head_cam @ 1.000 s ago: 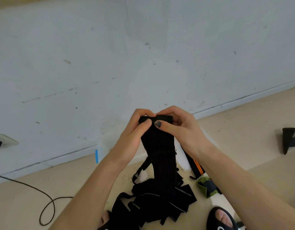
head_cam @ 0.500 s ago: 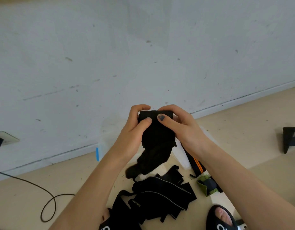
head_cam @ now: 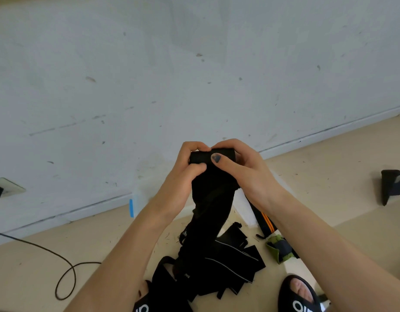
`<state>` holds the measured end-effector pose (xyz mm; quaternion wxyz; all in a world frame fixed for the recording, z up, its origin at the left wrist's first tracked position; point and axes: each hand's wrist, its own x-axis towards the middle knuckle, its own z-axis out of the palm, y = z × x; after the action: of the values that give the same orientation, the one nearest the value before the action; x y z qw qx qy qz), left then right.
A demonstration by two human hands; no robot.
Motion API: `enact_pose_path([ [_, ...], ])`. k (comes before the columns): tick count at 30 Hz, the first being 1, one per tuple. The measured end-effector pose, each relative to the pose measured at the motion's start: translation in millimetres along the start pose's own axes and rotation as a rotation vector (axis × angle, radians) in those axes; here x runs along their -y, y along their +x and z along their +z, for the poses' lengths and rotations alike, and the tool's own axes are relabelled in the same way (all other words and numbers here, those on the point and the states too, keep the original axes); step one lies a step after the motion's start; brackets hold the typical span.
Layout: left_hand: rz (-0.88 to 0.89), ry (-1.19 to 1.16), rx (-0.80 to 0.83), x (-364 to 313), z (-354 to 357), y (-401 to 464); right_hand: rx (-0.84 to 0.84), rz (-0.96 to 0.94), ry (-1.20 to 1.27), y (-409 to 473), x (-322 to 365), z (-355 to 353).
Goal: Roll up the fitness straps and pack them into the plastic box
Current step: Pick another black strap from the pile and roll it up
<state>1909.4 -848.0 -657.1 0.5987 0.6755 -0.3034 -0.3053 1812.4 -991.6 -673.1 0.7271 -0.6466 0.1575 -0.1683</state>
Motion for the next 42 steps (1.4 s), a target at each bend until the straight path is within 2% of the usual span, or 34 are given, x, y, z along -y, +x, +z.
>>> enact_pose_path([
  [4, 0.015, -0.036, -0.014, -1.7, 1.7, -1.1, 0.006, -0.008, 0.012, 0.3, 0.1, 1.5],
  [8, 0.052, 0.030, -0.048, -4.2, -0.1, -2.8, 0.041, 0.069, -0.052, 0.7, 2.6, -0.3],
  [14, 0.001, -0.026, -0.048, -3.3, -1.4, -2.3, 0.040, 0.003, -0.027, -1.0, 5.0, -0.4],
  [19, 0.071, 0.074, -0.068, -6.0, -2.8, -3.0, 0.098, 0.046, 0.006, -1.9, 7.2, -3.2],
  [23, 0.093, 0.121, -0.077, -7.1, -0.3, -3.7, 0.051, 0.057, -0.089, -2.2, 8.9, -0.4],
  [30, 0.028, 0.033, -0.013, -4.2, -1.4, -4.0, 0.050, -0.037, -0.085, -2.5, 5.4, 0.9],
  [38, 0.071, 0.032, -0.082, -3.8, 0.3, -2.8, 0.065, 0.098, -0.081, -0.6, 6.3, -0.6],
  [42, 0.025, -0.036, -0.061, -6.0, 0.7, -2.0, 0.055, 0.047, -0.100, -1.6, 5.8, 0.7],
])
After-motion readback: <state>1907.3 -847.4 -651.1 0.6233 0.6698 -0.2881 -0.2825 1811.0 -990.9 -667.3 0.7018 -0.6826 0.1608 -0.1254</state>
